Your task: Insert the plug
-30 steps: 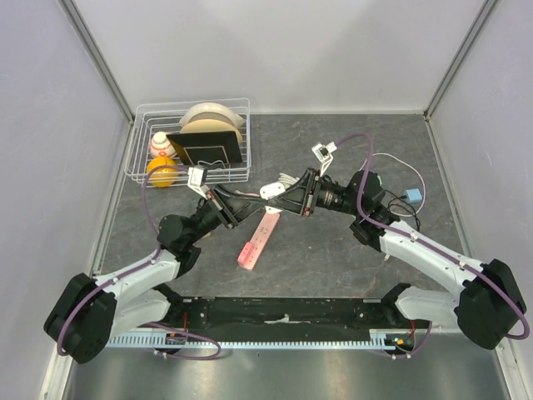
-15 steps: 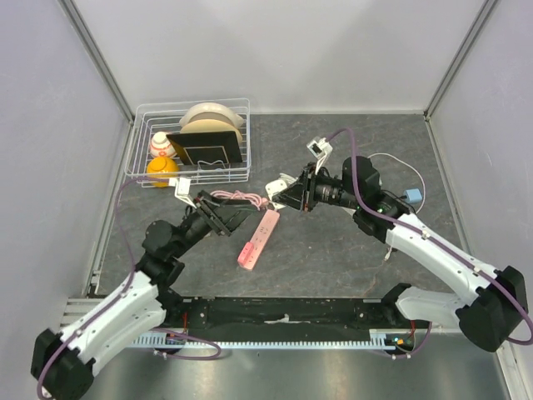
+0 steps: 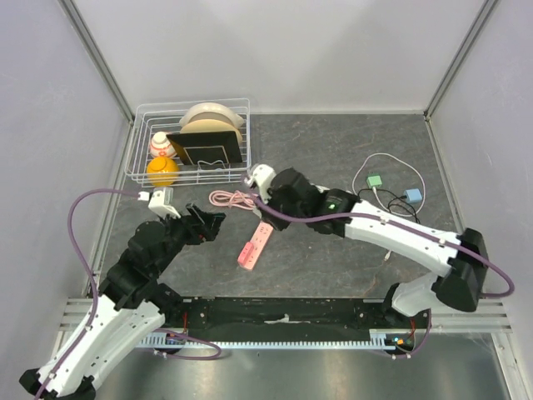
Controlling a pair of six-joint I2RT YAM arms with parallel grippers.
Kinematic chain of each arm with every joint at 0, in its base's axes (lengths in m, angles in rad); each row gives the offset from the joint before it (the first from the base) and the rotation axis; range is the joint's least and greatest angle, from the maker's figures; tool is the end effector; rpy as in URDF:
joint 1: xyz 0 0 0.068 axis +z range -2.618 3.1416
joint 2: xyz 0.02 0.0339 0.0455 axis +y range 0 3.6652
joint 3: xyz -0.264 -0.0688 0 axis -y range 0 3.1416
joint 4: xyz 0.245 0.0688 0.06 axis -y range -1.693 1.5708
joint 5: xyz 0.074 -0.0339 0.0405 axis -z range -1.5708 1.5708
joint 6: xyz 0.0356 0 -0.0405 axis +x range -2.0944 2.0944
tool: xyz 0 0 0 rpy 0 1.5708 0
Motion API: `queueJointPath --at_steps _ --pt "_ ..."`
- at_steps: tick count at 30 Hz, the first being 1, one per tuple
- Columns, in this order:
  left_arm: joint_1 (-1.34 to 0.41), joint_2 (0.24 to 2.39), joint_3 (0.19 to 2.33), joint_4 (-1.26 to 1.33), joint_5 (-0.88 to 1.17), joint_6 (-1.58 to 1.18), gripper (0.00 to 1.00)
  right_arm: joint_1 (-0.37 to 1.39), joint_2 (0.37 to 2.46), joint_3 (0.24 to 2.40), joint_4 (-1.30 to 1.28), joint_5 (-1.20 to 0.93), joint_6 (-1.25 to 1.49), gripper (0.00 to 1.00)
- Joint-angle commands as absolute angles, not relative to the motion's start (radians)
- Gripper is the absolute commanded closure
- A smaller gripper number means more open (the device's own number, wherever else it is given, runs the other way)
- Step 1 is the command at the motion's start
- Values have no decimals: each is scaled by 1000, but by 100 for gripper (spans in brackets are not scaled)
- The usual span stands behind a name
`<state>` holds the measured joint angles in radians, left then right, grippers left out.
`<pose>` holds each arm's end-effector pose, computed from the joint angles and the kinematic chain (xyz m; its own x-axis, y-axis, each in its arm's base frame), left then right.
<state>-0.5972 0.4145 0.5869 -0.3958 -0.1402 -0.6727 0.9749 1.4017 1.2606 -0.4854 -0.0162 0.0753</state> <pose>0.0987 -0.0611 0.2968 -0.4200 -0.4605 -0.7820 0.2332 0.7780 -0.5834 0.1765 0.2613 0.3344 -0.3909 -0.4425 -0.8071 -0.8078 0.5853 0.0704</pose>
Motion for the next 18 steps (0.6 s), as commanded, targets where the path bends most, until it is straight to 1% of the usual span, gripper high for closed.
queueJointPath --at_steps 1,6,18 --pt "-598 333 632 -540 -294 -540 13 1078 1506 1367 -638 251 -61 100" --pt "-598 275 640 -564 -362 -494 13 1169 1635 1402 -680 373 -92 100" --pt "-598 233 637 -580 -429 -503 14 1220 1775 1388 -575 413 -118 100"
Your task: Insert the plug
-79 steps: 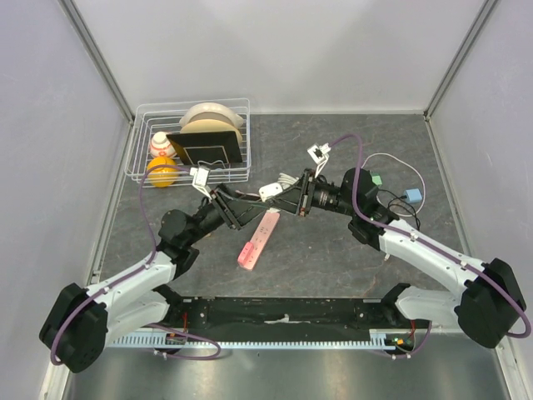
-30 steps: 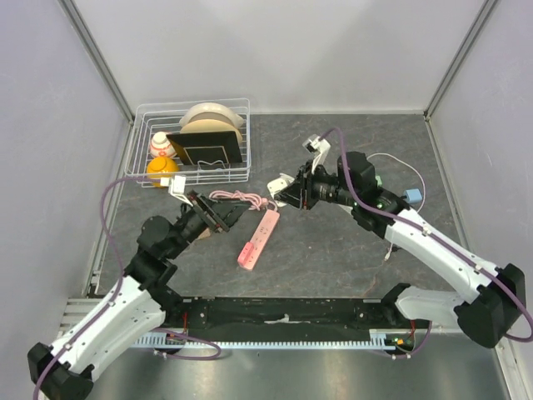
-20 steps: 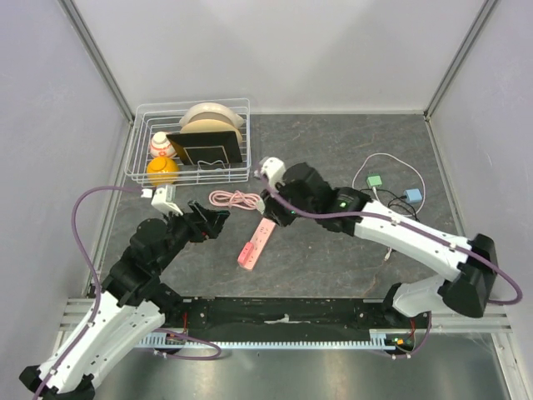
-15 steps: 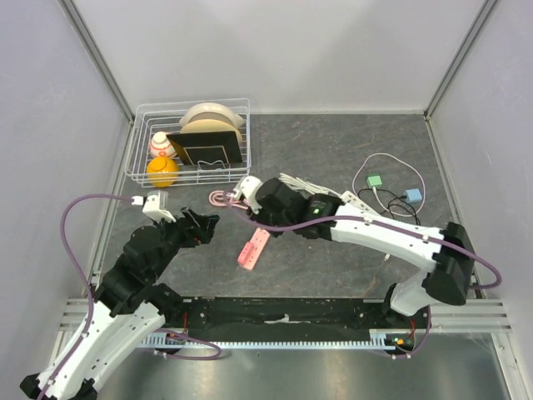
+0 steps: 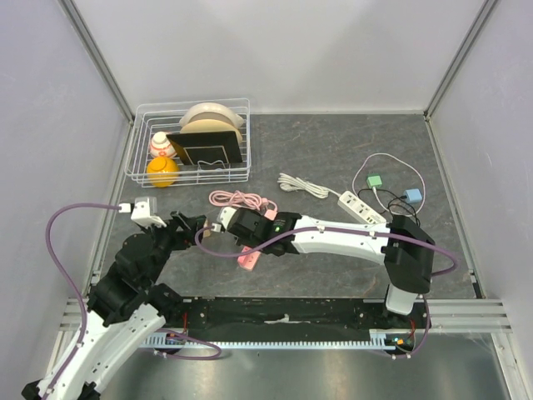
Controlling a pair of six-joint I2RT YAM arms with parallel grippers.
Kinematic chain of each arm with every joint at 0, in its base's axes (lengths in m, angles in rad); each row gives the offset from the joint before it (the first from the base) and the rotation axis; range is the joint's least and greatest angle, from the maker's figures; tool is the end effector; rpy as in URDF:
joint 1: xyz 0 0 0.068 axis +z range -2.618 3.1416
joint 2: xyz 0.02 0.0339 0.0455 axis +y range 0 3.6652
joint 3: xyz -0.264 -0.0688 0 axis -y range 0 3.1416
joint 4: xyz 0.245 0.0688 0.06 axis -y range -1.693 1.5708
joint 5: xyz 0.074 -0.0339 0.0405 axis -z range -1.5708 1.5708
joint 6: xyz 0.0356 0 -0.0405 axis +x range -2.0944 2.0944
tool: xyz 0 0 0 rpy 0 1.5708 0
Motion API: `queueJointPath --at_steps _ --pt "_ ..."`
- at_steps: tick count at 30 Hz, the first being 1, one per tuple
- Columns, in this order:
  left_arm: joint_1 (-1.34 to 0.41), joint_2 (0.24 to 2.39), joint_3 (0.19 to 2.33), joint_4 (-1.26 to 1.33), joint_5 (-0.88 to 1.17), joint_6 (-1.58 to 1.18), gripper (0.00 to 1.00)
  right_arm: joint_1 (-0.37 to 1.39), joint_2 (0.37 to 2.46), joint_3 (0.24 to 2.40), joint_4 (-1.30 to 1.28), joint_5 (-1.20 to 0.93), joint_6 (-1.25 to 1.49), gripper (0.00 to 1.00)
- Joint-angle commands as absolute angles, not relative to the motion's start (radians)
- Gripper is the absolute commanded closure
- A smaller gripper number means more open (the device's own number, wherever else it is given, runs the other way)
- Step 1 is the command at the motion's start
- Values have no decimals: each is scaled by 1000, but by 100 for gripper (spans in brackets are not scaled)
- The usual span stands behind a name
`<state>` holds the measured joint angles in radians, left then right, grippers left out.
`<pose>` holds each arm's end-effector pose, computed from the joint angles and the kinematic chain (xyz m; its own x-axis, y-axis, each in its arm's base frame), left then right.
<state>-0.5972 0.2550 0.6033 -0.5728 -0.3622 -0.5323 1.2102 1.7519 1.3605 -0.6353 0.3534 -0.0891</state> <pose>0.0724 -0.0340 0.2962 -0.2805 -0.3832 -0.8801 0.1135 0.8972 -0.4268 0.1430 0.3442 0.2433 -0.2282 -0.8418 -0.4892 -0.8383 0.4254 -0.3410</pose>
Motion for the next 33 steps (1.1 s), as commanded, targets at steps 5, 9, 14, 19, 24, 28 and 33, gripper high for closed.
queueJointPath --at_steps 5,9,14,19,24,28,33 --pt "-598 192 640 -609 -515 -537 14 1218 1808 1382 -525 405 -124 100" --pt "-598 157 641 -635 -569 -558 14 1218 1827 1374 -502 407 -126 100" --pt "-598 140 637 -638 -577 -566 14 1215 1844 1368 -489 411 -124 100" --pt "-598 144 640 -638 -574 -566 14 1207 1844 1335 -471 423 -124 100" --pt "-598 150 637 -638 -569 -569 14 1200 1842 1310 -454 417 -123 100" --pt "-598 155 637 -638 -569 -569 14 1197 1844 1301 -440 411 -121 100" --pt "-598 160 635 -638 -566 -575 14 1190 1835 1290 -419 399 -115 100"
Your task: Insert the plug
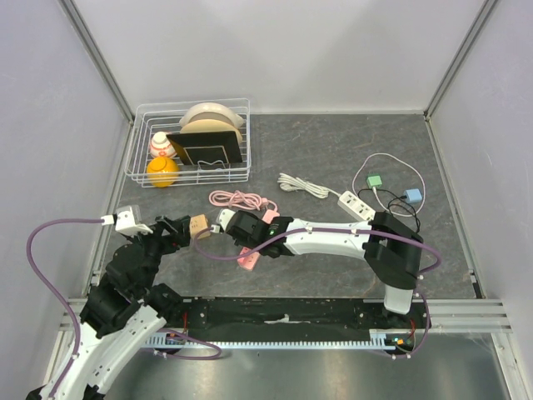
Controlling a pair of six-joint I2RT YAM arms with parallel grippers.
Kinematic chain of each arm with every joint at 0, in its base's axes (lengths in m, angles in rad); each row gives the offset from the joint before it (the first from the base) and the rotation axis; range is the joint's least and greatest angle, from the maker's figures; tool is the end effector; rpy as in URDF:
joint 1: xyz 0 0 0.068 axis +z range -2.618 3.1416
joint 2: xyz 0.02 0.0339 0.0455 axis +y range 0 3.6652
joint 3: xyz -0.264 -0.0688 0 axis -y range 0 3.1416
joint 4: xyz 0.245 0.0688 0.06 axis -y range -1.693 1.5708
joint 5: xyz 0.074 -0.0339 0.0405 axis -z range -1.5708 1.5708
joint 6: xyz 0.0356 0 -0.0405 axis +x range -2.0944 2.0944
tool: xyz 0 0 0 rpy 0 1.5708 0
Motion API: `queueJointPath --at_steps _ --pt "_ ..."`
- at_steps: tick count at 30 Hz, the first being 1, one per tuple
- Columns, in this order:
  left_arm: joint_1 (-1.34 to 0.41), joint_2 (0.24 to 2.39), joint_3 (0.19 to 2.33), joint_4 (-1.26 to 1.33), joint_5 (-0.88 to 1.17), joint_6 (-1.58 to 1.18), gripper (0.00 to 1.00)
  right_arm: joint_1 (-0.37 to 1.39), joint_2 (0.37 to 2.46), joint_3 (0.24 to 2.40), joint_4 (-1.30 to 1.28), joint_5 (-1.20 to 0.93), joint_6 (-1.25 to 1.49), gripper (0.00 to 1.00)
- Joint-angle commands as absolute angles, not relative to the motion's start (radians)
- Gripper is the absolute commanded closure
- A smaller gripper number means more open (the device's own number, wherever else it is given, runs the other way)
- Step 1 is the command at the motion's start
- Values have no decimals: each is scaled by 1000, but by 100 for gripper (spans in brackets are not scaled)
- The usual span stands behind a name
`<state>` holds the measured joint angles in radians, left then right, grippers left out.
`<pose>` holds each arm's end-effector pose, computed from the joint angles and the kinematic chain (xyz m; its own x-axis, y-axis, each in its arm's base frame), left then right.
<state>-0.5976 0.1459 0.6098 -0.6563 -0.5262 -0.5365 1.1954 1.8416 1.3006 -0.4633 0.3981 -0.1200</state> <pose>0.0546 -0.0156 0.2951 -0.1762 -0.4147 -0.8927 -0.0129 0.9078 -0.4192 0.1554 0.3567 0.2030 -0.2136 -0.8430 -0.4937 -0.8127 0.4337 -0.3890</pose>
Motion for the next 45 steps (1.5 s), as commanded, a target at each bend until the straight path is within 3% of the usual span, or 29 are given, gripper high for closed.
queueJointPath --at_steps 1,30,45 --pt "-598 160 637 -638 -565 -574 14 1189 1833 1289 -414 399 -114 100" --pt "-598 163 627 -632 -549 -584 15 1173 1789 1252 -436 324 -101 100" --pt "-598 179 624 -620 -519 -572 16 1169 1836 1239 -434 178 -41 100"
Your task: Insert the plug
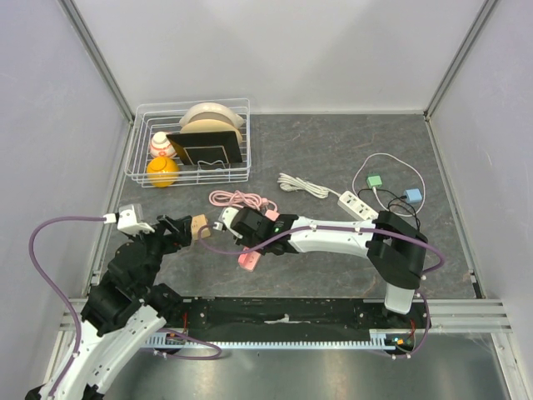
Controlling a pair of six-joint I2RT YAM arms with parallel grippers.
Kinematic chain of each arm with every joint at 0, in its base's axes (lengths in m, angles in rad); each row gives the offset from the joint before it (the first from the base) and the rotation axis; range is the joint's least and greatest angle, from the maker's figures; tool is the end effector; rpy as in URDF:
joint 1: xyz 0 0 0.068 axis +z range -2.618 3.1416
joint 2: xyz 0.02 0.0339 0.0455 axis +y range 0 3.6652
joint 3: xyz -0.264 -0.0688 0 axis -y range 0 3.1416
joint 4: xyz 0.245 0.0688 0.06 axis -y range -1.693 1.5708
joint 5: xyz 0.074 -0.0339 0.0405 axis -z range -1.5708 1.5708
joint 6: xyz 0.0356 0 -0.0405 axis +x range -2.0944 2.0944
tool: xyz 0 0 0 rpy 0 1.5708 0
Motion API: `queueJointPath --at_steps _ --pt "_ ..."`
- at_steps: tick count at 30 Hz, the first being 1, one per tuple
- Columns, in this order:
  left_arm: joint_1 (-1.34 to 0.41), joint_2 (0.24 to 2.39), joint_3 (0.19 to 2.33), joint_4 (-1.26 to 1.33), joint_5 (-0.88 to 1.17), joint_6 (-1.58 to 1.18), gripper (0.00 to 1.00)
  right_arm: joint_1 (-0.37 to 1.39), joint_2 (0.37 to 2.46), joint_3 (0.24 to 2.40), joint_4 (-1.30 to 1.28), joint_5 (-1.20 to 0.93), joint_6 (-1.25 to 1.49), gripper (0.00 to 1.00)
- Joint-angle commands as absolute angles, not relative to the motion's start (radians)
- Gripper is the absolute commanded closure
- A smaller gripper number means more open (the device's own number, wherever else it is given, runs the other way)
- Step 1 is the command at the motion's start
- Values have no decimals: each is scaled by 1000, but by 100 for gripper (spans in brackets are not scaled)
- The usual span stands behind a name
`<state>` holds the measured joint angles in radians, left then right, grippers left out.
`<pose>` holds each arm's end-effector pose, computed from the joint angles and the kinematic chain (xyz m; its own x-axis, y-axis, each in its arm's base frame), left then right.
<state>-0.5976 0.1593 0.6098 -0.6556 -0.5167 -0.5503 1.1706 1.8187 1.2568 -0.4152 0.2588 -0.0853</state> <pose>0.0566 -0.0173 0.2947 -0.1903 -0.4205 -0.8871 -0.0119 0.9045 -0.4262 0.1583 0.3508 0.1998 -0.2507 -0.8039 -0.5393 -0.8590 0.4416 -0.2590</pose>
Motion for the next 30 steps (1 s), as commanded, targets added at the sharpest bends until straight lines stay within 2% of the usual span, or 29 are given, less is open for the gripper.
queueJointPath --at_steps 1,15,30 --pt "-598 183 626 -620 -514 -571 16 1164 1841 1236 -434 182 -40 100" --pt "-598 187 621 -615 -506 -569 16 1071 1795 1229 -431 267 -58 100" --pt "-598 193 620 -611 -497 -568 16 1120 1809 1235 -433 181 -64 100"
